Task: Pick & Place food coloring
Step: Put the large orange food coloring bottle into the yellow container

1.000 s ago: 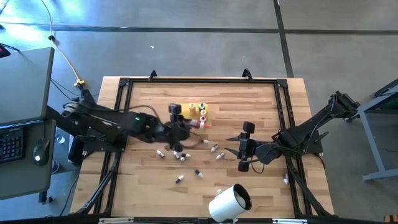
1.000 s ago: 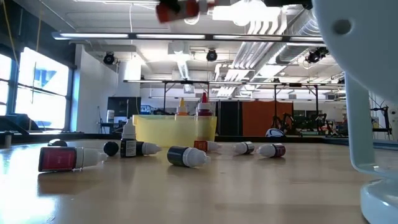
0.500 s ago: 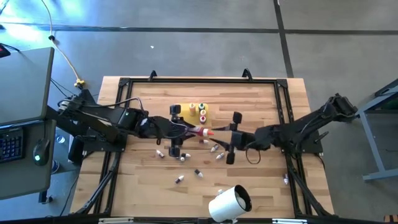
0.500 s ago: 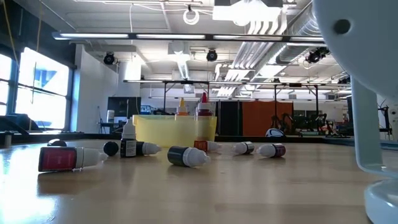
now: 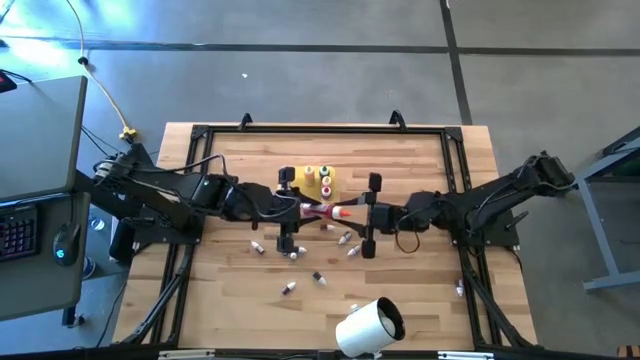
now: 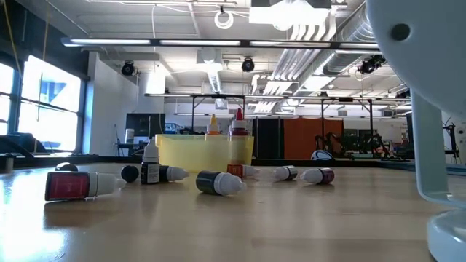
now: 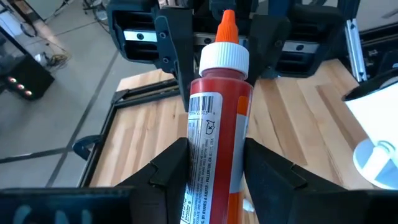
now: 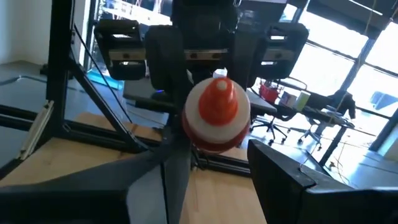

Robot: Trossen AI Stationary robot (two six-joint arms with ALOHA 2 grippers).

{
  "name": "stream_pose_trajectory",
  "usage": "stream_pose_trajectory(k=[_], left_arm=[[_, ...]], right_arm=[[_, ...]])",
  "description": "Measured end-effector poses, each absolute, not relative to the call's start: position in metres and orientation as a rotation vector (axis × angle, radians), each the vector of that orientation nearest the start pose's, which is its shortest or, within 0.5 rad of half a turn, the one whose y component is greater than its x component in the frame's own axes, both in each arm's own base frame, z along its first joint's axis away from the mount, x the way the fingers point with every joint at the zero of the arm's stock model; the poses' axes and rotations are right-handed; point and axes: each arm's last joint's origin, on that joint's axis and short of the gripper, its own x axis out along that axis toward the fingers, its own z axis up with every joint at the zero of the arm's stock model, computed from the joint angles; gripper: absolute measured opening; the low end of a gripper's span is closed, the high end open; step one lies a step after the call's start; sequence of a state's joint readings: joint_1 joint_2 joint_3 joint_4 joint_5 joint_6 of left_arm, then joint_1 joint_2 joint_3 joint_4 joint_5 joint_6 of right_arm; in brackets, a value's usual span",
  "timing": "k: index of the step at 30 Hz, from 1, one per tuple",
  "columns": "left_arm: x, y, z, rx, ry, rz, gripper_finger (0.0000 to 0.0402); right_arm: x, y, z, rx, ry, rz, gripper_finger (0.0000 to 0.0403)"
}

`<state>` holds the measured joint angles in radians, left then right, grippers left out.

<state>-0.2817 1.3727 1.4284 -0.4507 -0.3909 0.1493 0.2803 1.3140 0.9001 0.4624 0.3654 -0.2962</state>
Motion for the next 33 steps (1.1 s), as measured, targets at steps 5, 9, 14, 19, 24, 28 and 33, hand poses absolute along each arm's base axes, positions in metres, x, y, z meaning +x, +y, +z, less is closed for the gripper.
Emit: stream_pose_trajectory(k=[5,9,14,19,24,28,33], left_arm=[[0.288,-0.0719,0.4,0.277,0.376,0.087,0.0138],[0.2882,-0.0719,0.4002,0.276,0.373,0.087,0.0138],[0.2882,-0.0719,0.4004,0.259,0.37,0.091,0.0138],[0.2882,-0.0719,0.4004,0.253,0.37,0.092,0.0138],[0.2882,-0.0722,0.4001,0.252,0.373,0.081,0.0138],[0.2881,-0.0721,0.4,0.25,0.374,0.081,0.0138],[0.2881,-0.072,0.4,0.246,0.374,0.085,0.0138]], right_arm=[[0.2874,0.0734,0.3206,-0.279,-0.048,-0.044,0.0154],[0.2873,0.0737,0.3217,-0.276,-0.059,-0.043,0.0154],[0.2872,0.0737,0.3224,-0.274,-0.067,-0.043,0.0154],[0.2872,0.0742,0.3226,-0.272,-0.071,-0.027,0.0154],[0.2872,0.0743,0.3226,-0.327,-0.072,-0.024,0.0161],[0.2872,0.0748,0.3228,-0.326,-0.075,-0.013,0.0179],[0.2872,0.0748,0.3228,-0.32,-0.075,-0.012,0.0199]])
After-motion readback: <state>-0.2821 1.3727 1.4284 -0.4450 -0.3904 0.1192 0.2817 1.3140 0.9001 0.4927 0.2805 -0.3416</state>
